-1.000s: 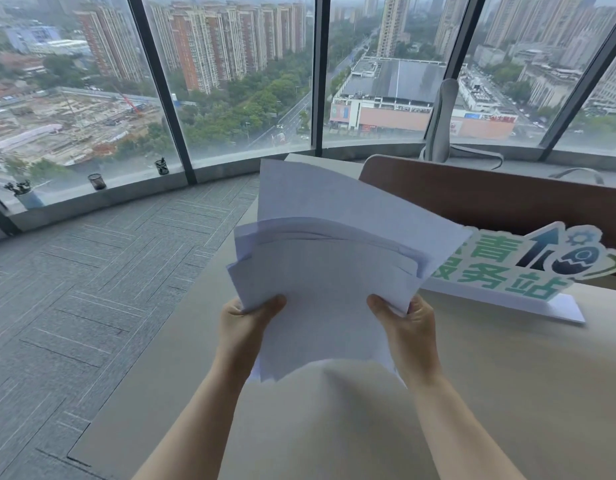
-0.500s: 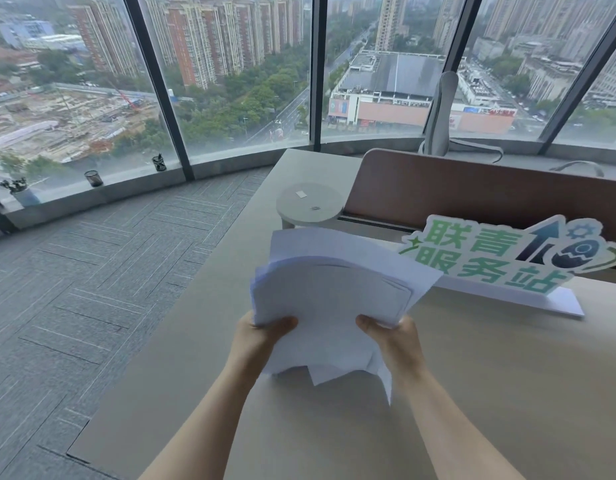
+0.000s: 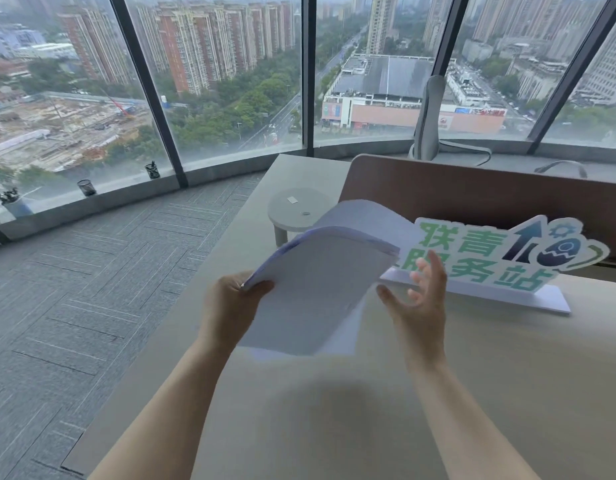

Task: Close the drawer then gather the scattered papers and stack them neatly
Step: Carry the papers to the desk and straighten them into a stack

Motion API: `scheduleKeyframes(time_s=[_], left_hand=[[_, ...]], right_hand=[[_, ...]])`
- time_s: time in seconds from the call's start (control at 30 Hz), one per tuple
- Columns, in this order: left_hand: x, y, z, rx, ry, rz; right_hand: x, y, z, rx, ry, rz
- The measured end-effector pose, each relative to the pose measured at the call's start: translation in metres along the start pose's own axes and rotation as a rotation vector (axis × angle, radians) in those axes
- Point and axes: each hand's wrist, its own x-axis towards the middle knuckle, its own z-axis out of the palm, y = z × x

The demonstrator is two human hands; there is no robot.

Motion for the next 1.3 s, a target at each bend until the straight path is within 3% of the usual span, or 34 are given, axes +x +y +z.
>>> scheduleKeyframes(time_s=[0.17,0.27,0.4,0.73,0.97,1.2,1.3], left_hand=[[0.018,0.04,-0.017,0.443,0.007,0.235],[0.018,0.059,-0.015,0.639,-0.001,0.352],[0.017,0.063,-0.01,0.757,-0.053,0.413],[0.007,0.048,0.022,0.902,-0.411,0.451],[0.005,0.044,0.043,0.927,-0.47,0.507],[0.005,0.039,0.036,0.873,-0.388,0.483],[0.015,0.028,0.016,0.887,-0.392,0.345]], right_hand=[[0.025,-0.027,-0.007,-0.213,-0.053,-0.291],[0.028,-0.032,-0.005,-0.222,-0.153,-0.25],[0.031,-0.017,-0.016,-0.215,-0.123,-0.152],[0.014,0.02,-0.038,-0.008,-0.425,0.198],[0.004,0.038,-0.047,-0.014,-0.493,0.282],[0.006,0.049,-0.053,0.096,-0.354,0.292],[0.013,0.06,-0.064,0.099,-0.293,0.291]])
